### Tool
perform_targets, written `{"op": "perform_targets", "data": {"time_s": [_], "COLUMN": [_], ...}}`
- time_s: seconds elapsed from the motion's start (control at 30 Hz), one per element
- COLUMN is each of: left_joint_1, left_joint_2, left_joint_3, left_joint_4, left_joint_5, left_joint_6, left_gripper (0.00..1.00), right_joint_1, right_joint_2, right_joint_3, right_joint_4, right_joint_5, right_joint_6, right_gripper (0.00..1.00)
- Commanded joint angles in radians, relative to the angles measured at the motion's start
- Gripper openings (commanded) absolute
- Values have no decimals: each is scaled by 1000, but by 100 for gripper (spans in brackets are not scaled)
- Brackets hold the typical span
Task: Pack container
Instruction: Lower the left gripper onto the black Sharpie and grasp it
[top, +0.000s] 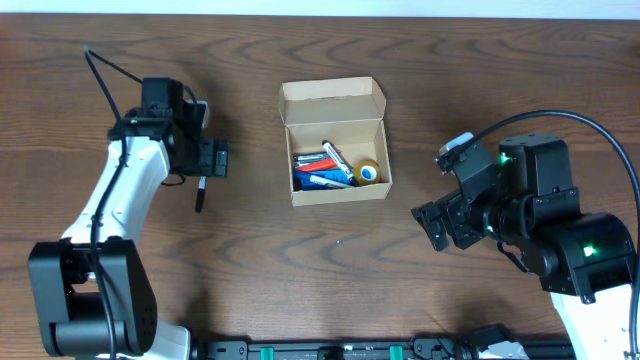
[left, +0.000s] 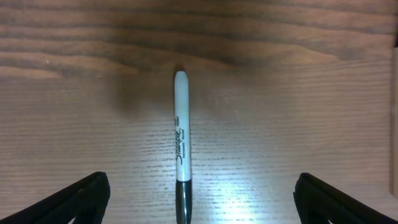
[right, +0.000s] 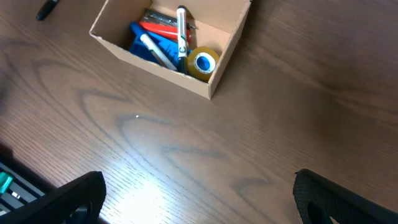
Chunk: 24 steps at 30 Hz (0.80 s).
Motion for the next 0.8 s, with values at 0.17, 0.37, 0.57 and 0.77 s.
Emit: {"op": "perform_targets", "data": {"time_s": [0.17, 0.37, 0.57, 0.77], "left_joint_1": [1, 1, 1, 1], "left_joint_2": [14, 15, 16, 15], "left_joint_3": [-89, -129, -175, -208], "left_joint_4": [64, 104, 144, 179], "left_joint_5": [-83, -83, -86, -86], "left_joint_6": [-63, -64, -83, -87], "left_gripper": [98, 100, 95, 91], "right_joint_1": [-6, -6, -6, -6], "right_joint_2": [0, 0, 0, 0], "right_joint_3": [3, 3, 3, 3], "right_joint_4": [-2, -2, -2, -1], "right_joint_5": [-6, -6, -7, -6], "right_joint_6": [11, 11, 11, 11], "right_gripper": [99, 99, 99, 99]}}
